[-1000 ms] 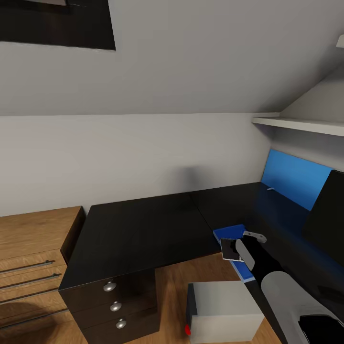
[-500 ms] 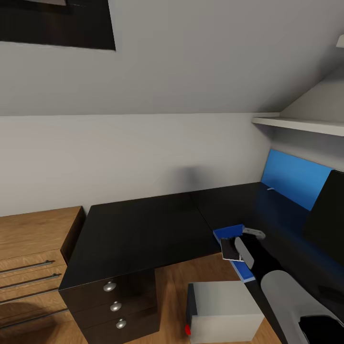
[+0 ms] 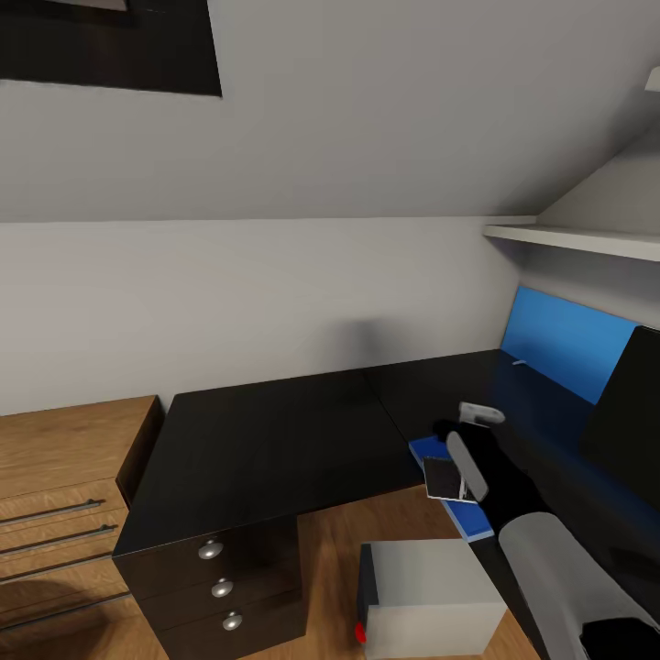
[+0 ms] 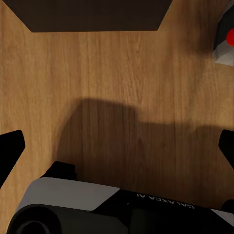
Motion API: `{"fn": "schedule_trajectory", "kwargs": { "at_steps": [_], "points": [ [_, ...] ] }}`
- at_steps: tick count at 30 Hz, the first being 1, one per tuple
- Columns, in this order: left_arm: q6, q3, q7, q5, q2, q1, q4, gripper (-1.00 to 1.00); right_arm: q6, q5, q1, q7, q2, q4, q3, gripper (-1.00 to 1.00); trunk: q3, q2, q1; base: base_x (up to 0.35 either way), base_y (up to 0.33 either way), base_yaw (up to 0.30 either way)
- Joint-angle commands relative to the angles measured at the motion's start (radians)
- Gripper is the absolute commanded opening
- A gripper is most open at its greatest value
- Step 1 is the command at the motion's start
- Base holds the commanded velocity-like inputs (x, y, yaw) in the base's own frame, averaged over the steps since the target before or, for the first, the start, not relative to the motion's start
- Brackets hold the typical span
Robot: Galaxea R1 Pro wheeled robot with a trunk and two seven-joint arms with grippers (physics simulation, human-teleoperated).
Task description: In the bedroom, organize the workspace by keeping the computer under the desk, ensuring the monitor is on the desk, placing the keyboard on the desk next to the monitor, placing the mouse on the desk next to the keyboard, moving the folder from the swivel chair onto the desk next to the mouse, stacking the notebook on top of the folder with the pen on top of the notebook, and positioning the swivel chair next to the desk.
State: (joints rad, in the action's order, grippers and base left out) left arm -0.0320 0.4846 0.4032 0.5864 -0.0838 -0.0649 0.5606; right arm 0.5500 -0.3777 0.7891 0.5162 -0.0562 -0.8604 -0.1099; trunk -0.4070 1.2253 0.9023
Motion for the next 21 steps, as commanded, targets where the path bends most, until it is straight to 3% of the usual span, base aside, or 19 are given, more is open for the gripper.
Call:
{"fn": "schedule_trajectory", "kwargs": {
  "at_steps": [1,12,13,17,21],
  "points": [
    [-0.003,0.008,0.008,0.010,0.001,-0.001,0.001,1.00,0.003,-0.010,0.000,0.010,0.001,-0.005,-0.006,1.00,-0.001,0.001,0.000,0.000,0.000,0.000],
    [-0.003,0.008,0.008,0.010,0.001,-0.001,0.001,1.00,0.008,-0.009,-0.020,0.013,0.057,-0.054,-0.015,1.00,-0.001,0.001,0.000,0.000,0.000,0.000],
    [-0.003,0.008,0.008,0.009,0.001,-0.001,0.001,1.00,0.008,-0.009,-0.026,0.012,0.065,-0.061,-0.035,1.00,-0.001,0.001,0.000,0.000,0.000,0.000],
    [-0.003,0.008,0.008,0.009,0.001,-0.001,0.001,1.00,0.008,-0.010,-0.028,0.011,0.069,-0.065,-0.055,1.00,-0.001,0.001,0.000,0.000,0.000,0.000],
    [-0.003,0.008,0.008,0.009,0.001,-0.001,0.001,1.00,0.008,-0.012,-0.030,0.011,0.090,-0.070,-0.066,1.00,-0.001,0.001,0.000,0.000,0.000,0.000]
  ]
}}
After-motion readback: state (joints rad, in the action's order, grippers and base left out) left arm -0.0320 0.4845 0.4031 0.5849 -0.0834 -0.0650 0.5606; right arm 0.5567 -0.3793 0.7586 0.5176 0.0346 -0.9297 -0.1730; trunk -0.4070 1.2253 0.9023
